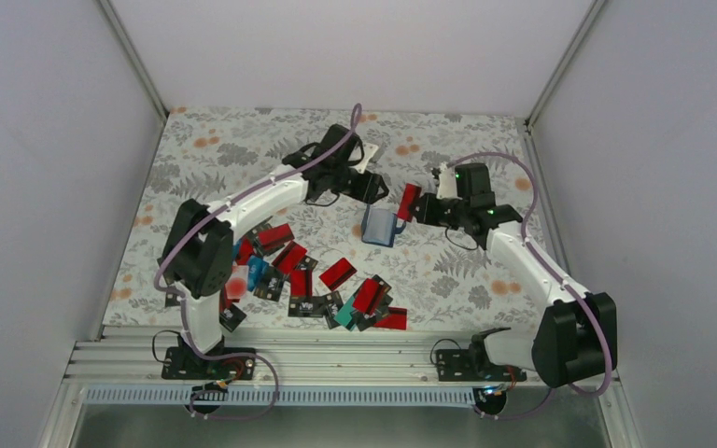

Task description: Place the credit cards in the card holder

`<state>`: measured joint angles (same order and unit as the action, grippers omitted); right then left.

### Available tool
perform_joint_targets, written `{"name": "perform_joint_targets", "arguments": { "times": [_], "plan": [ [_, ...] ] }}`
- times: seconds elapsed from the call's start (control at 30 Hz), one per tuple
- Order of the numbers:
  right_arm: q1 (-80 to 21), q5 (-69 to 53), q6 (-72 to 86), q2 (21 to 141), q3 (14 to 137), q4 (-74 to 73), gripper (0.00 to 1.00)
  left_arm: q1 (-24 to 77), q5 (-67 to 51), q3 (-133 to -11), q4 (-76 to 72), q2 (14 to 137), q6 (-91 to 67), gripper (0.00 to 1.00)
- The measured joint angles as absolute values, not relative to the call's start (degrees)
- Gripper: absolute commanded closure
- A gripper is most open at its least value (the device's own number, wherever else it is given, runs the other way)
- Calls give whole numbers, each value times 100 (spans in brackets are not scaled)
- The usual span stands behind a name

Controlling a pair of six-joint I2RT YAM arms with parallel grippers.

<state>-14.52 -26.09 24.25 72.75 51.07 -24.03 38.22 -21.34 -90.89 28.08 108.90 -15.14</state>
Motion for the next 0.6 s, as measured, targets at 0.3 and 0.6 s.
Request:
{"name": "perform_joint_targets", "arguments": {
  "times": [0.3, 0.6],
  "plan": [
    [-1455, -1992, 2502, 7529, 5059, -2788, 96, 4049, -1811, -9139, 2969, 11240, -1496, 52],
    [-1557, -1990, 2508, 7832, 5059, -2840, 96, 3972, -1243, -8807, 3059, 11386, -1470, 55]
  ]
}}
